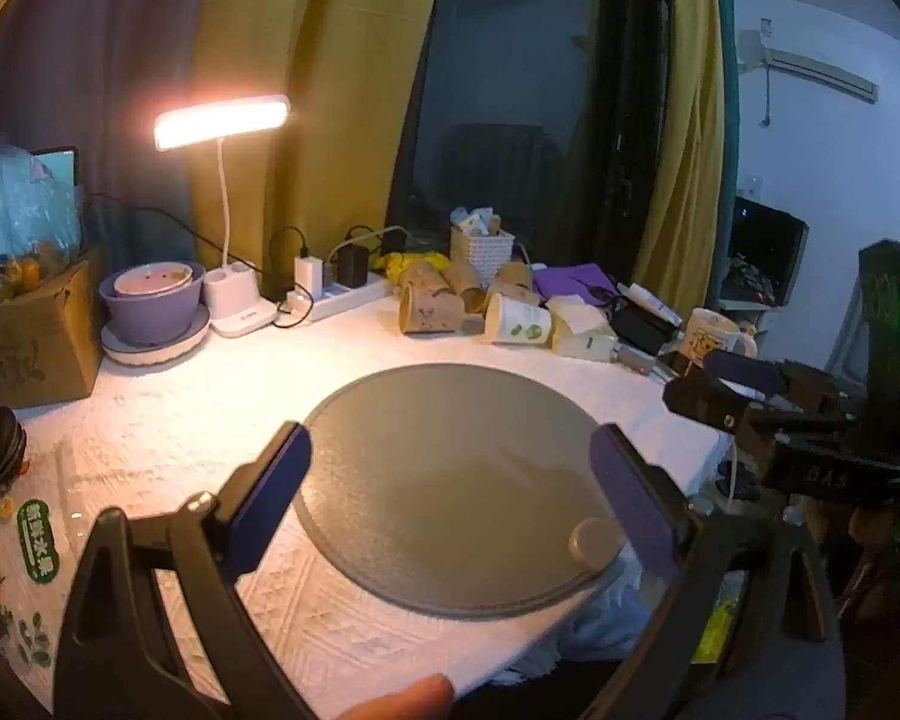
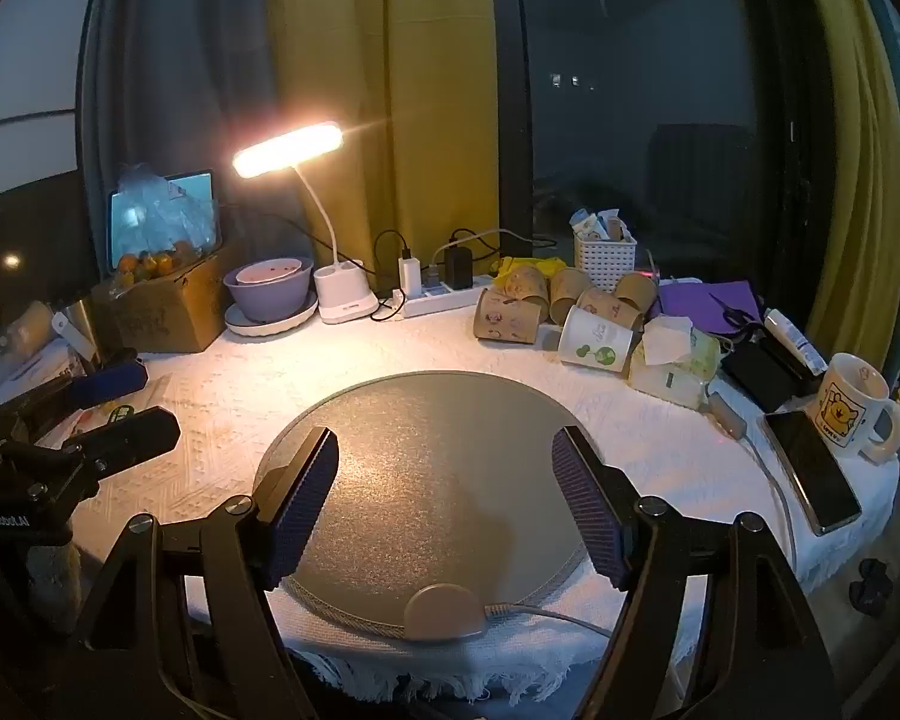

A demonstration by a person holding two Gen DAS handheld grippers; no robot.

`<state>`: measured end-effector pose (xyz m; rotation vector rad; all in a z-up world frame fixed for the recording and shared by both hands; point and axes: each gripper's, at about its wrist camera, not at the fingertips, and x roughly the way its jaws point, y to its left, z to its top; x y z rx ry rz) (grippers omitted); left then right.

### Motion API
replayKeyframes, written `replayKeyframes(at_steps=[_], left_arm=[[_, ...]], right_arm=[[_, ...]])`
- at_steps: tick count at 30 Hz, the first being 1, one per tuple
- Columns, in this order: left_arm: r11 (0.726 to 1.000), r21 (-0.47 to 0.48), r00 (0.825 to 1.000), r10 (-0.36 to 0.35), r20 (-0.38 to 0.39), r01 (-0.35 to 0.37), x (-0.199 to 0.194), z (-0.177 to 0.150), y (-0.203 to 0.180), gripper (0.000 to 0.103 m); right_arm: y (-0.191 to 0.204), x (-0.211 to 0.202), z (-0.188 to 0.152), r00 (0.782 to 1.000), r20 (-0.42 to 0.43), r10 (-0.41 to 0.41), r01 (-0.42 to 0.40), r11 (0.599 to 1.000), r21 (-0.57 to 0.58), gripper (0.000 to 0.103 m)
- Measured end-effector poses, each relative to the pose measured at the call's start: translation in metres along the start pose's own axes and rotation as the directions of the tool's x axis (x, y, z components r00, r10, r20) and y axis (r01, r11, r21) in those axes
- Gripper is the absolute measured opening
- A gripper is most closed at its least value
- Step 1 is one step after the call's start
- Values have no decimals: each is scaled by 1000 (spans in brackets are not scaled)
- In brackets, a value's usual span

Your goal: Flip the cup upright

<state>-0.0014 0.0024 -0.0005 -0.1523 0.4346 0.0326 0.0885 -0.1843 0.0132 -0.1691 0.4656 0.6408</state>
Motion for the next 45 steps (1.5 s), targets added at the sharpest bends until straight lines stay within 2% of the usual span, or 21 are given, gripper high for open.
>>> replayKeyframes(at_steps=[45], left_arm=[[1000,-19,1000,-25,6,25,0,1,0,95]], right_arm=[[0,-3,5,1000,0,-4,4,1000,-8,77]])
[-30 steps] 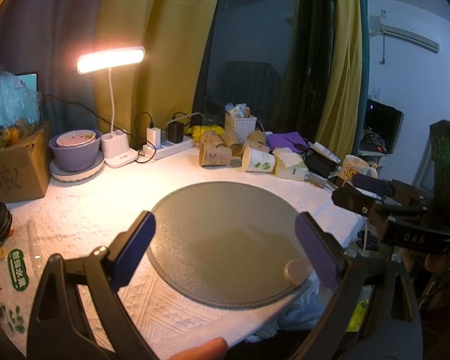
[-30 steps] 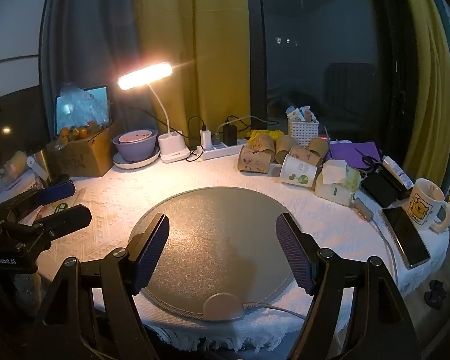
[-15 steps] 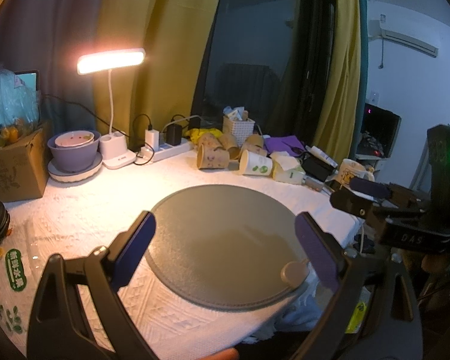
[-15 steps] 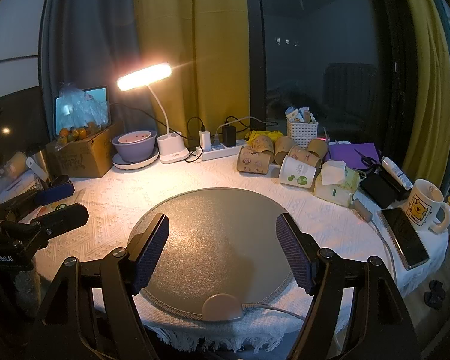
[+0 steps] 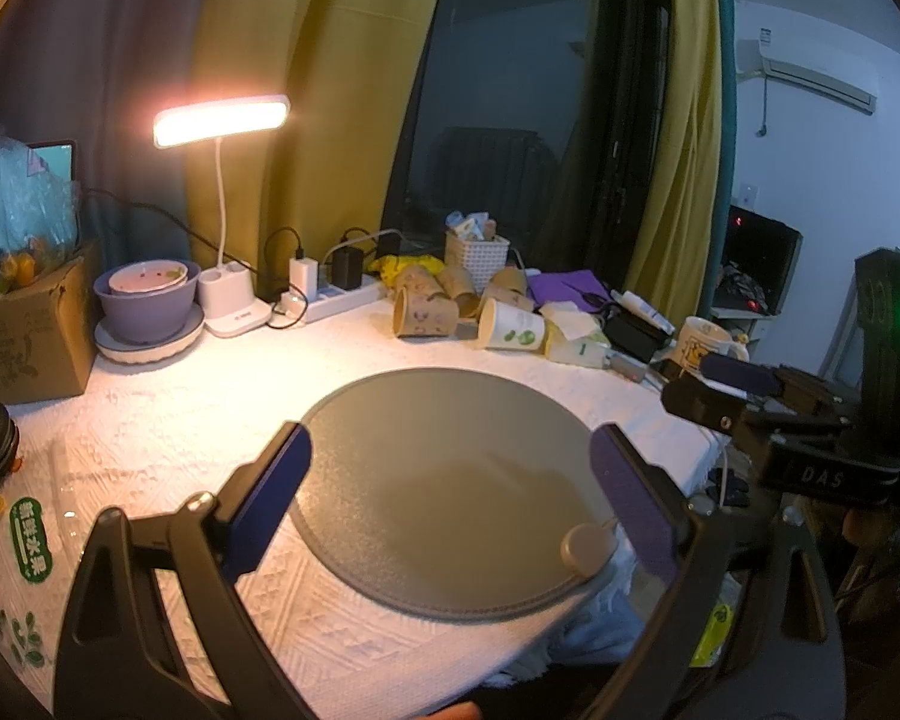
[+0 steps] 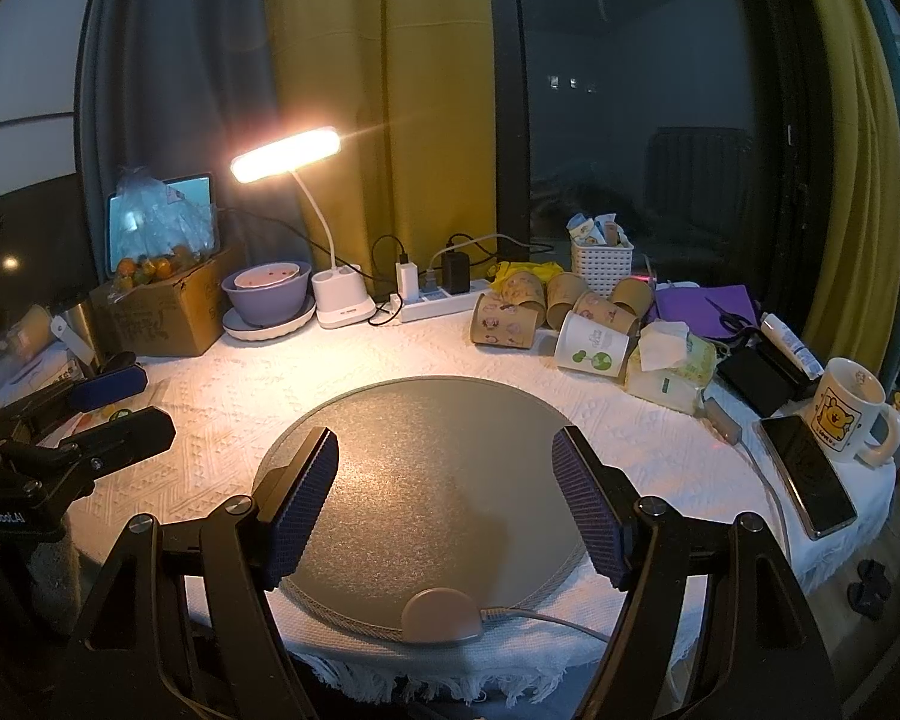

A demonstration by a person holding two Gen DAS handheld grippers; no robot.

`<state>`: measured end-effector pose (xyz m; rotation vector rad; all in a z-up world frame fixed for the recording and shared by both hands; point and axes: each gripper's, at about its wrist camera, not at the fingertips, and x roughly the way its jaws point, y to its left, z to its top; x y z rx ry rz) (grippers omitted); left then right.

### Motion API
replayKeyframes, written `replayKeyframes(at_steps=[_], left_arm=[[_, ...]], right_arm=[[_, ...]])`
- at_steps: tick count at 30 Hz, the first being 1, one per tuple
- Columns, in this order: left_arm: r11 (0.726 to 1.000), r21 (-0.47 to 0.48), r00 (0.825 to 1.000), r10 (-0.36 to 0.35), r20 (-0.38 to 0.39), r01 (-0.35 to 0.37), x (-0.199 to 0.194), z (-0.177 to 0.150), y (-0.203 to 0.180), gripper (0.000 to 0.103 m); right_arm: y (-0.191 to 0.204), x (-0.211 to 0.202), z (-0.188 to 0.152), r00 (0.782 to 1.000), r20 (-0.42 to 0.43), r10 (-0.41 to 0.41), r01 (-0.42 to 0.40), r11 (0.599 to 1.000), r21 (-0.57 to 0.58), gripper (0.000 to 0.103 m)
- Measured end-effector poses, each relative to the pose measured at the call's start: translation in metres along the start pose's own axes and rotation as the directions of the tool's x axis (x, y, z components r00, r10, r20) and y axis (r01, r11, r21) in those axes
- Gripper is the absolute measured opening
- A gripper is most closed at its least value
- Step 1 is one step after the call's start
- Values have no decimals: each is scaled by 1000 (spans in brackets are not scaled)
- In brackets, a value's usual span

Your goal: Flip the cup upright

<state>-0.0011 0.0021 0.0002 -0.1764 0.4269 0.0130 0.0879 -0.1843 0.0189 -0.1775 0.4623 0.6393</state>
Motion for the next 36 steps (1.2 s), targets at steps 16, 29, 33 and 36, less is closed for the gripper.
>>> replayKeyframes(at_steps=[16,29,33,36], left_arm=[[1000,-4,1000,-1,-3,1,0,-2,1,95],[1000,-4,1000,-7,-11,7,3,-5,-1,95],[1000,-9,1000,-5,-12,5,3,-5,0,95],[1000,-11,1000,-6,-16,5,4,-5,0,95]], right_arm=[[0,0,-1,1000,0,-1,1,1000,0,77],[-3,-1,1,1000,-1,-5,5,1000,2,77],[-6,1,0,1000,1,-6,6,1000,1,77],[-5,1,0,1000,0,-6,6,1000,1,77]])
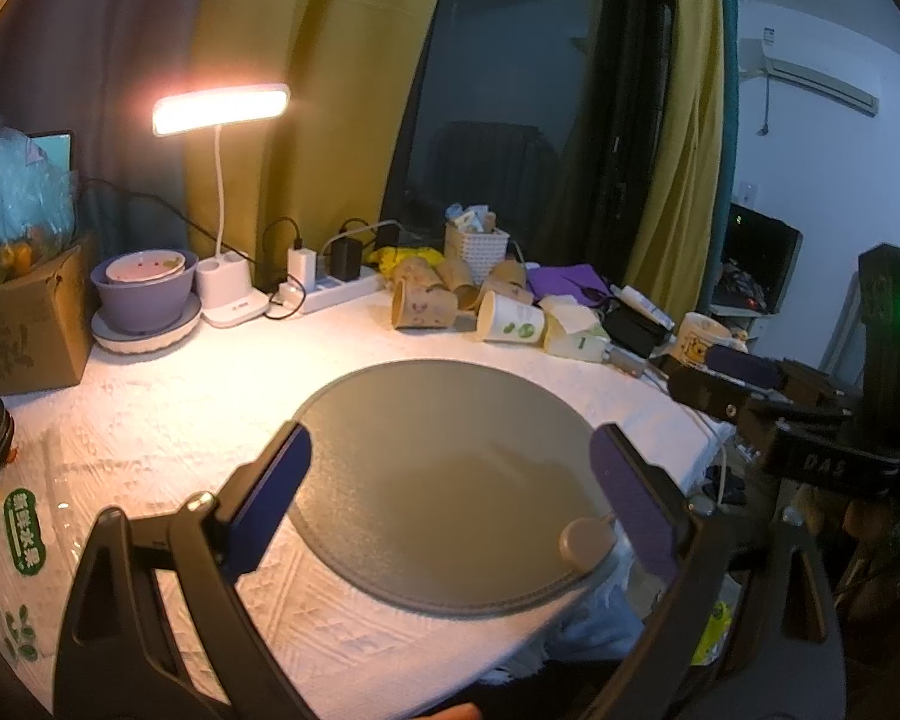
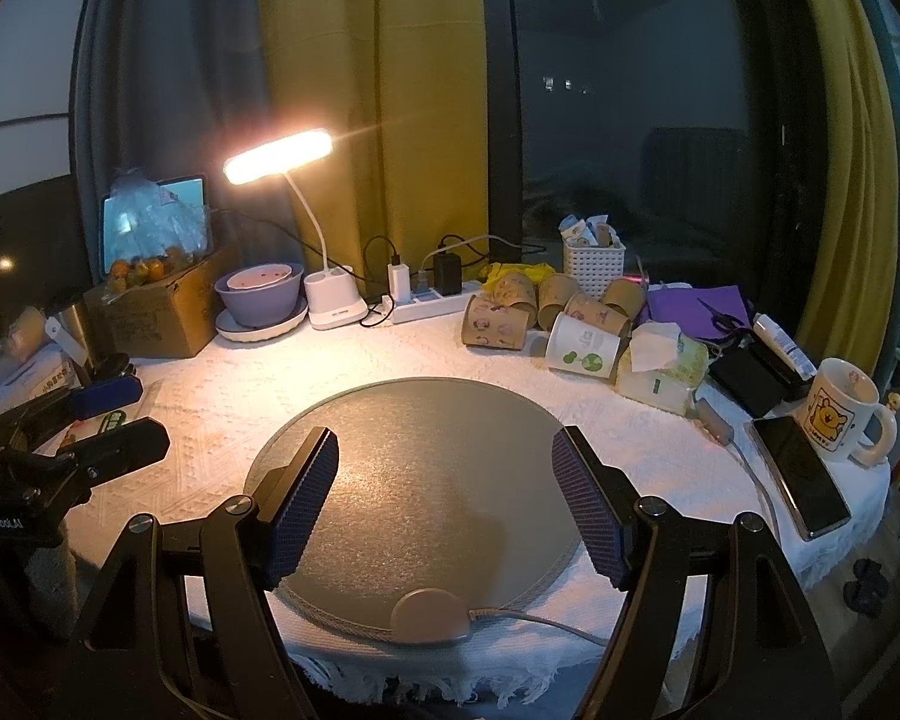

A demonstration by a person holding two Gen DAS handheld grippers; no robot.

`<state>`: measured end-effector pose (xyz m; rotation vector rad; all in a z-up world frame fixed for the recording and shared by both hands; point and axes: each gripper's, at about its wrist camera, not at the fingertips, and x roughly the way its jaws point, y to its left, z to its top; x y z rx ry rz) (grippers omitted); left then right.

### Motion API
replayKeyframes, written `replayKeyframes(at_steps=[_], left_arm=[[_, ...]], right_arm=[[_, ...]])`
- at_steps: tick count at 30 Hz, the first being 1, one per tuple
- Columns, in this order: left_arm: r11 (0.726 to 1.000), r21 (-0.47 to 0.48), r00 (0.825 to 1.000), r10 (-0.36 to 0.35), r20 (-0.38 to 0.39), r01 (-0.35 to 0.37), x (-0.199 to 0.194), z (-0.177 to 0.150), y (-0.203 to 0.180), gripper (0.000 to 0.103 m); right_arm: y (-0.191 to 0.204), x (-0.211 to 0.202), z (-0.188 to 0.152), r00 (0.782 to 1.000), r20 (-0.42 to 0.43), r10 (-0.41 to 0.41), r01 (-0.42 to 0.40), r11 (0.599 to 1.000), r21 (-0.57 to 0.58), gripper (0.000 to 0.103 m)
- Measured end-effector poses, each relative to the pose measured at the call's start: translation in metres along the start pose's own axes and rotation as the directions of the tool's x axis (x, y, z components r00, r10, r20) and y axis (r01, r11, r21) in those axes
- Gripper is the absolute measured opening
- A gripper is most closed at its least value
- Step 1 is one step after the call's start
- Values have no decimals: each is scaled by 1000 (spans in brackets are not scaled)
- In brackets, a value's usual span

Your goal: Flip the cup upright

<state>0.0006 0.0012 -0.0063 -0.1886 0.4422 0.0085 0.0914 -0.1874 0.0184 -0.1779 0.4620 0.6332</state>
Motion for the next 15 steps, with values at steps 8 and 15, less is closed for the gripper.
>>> replayKeyframes(at_steps=[8,15], left_arm=[[1000,7,999,-3,-40,4,17,-3,0,95],[1000,6,994,-18,-111,19,58,2,-7,95]], right_arm=[[-13,6,-1,1000,-11,-4,4,1000,4,77],[-24,22,-6,999,-37,-28,28,1000,-3,77]])
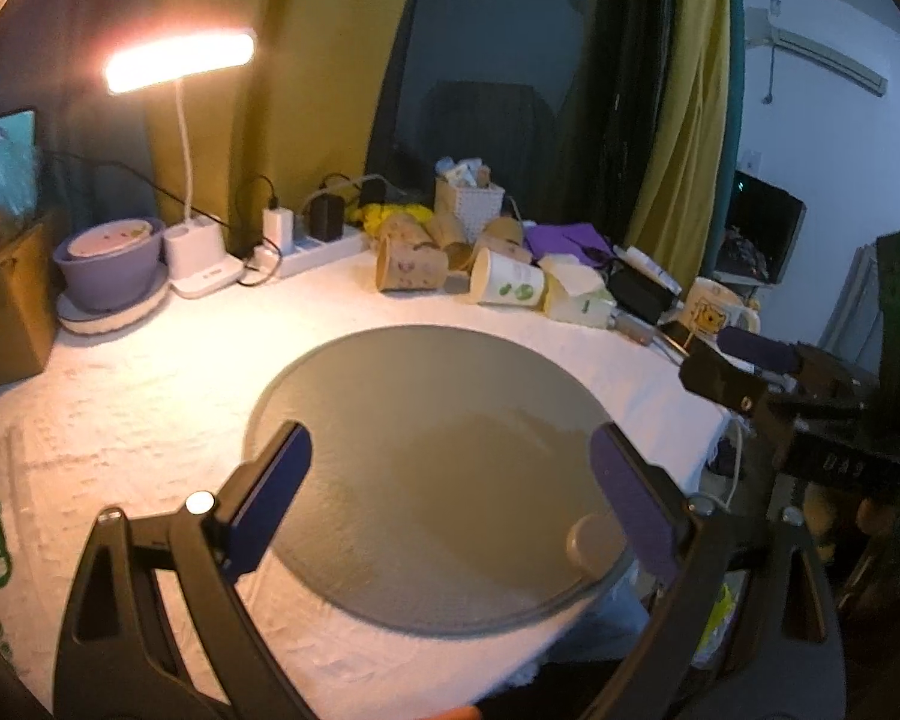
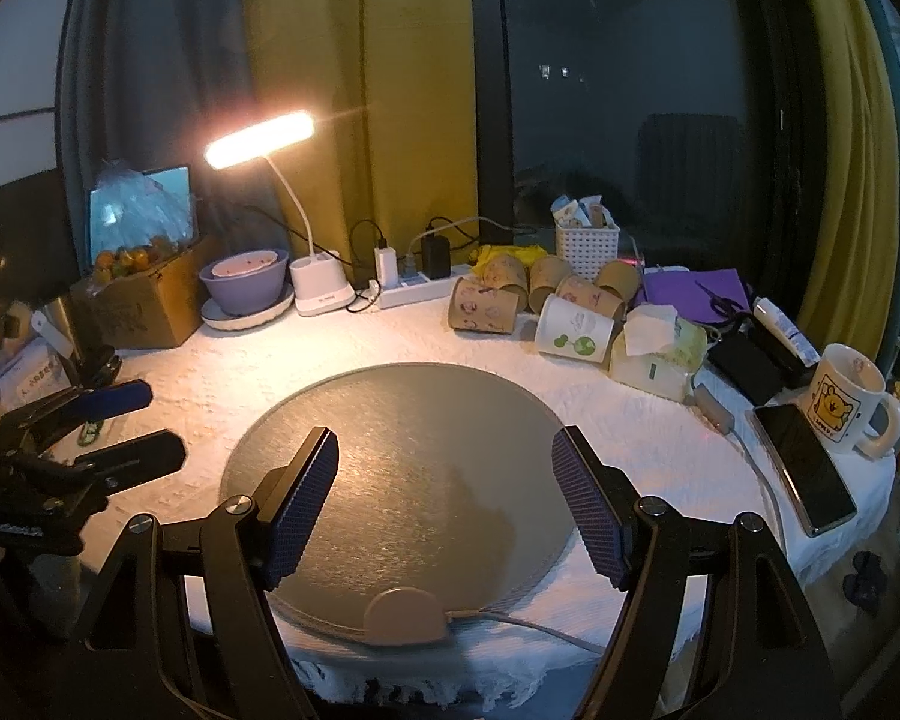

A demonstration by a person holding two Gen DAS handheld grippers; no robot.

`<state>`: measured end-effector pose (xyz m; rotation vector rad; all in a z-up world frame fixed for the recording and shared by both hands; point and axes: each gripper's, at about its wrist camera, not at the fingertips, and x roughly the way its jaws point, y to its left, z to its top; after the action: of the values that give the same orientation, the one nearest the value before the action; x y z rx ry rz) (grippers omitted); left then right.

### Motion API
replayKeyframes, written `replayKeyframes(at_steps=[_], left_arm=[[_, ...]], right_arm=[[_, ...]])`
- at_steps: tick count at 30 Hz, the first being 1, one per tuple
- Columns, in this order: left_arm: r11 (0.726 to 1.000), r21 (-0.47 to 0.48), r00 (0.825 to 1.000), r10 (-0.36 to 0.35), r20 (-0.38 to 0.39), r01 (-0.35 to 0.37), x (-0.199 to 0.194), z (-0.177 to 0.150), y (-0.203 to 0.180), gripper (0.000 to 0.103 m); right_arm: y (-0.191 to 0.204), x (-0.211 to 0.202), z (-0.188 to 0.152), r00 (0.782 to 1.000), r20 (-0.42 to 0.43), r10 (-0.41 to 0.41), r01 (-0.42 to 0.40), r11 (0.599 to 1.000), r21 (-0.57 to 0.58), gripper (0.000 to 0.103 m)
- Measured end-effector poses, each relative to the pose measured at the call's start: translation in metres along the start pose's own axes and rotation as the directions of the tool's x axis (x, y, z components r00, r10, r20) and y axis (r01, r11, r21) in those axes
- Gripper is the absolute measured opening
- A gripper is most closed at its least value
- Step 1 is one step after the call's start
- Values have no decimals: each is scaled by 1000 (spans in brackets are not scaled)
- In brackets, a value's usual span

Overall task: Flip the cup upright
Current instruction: 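Move the right tool toward the tipped white paper cup among the brown cups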

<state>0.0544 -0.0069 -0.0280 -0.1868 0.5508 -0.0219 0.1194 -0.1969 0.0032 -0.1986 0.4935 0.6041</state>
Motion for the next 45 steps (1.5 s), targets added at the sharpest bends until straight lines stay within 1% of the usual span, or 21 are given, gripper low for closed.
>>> replayKeyframes(at_steps=[1,5,9,16,20,23,26,29,30,32,39,45], left_arm=[[1000,0,1000,-2,-7,2,5,2,-2,95],[1000,-2,999,-7,-48,7,29,11,-10,95],[1000,-3,996,3,-92,-3,52,19,-19,95],[999,-42,986,13,-167,-21,97,38,-38,95],[997,-69,982,16,-190,-29,123,48,-46,95],[994,-100,976,19,-217,-42,146,56,-49,95],[992,-110,973,33,-229,-60,165,64,-52,95],[989,-127,971,47,-234,-78,185,73,-56,95],[987,-141,970,46,-238,-82,193,77,-57,95],[983,-165,968,40,-247,-83,206,82,-59,95],[975,-209,963,13,-268,-71,256,102,-79,95],[951,-298,962,1,-274,-86,297,120,-81,95]], right_arm=[[-3,4,-1,1000,-4,-14,14,1000,-7,77],[-20,15,-2,1000,-17,-26,26,1000,9,77],[-38,24,-1,1000,-19,-24,25,1000,12,77],[-77,49,7,999,-36,33,-34,999,-10,77],[-94,67,14,996,-61,63,-66,996,-55,74],[-106,83,21,994,-80,67,-75,993,-92,73],[-119,97,28,992,-98,74,-85,990,-109,69],[-133,112,36,989,-124,79,-92,991,-102,68],[-136,117,38,988,-132,81,-95,990,-100,62],[-146,128,44,985,-150,82,-97,990,-98,54],[-178,164,64,979,-187,84,-104,990,-99,54],[-205,185,79,980,-183,77,-95,991,-92,54]])
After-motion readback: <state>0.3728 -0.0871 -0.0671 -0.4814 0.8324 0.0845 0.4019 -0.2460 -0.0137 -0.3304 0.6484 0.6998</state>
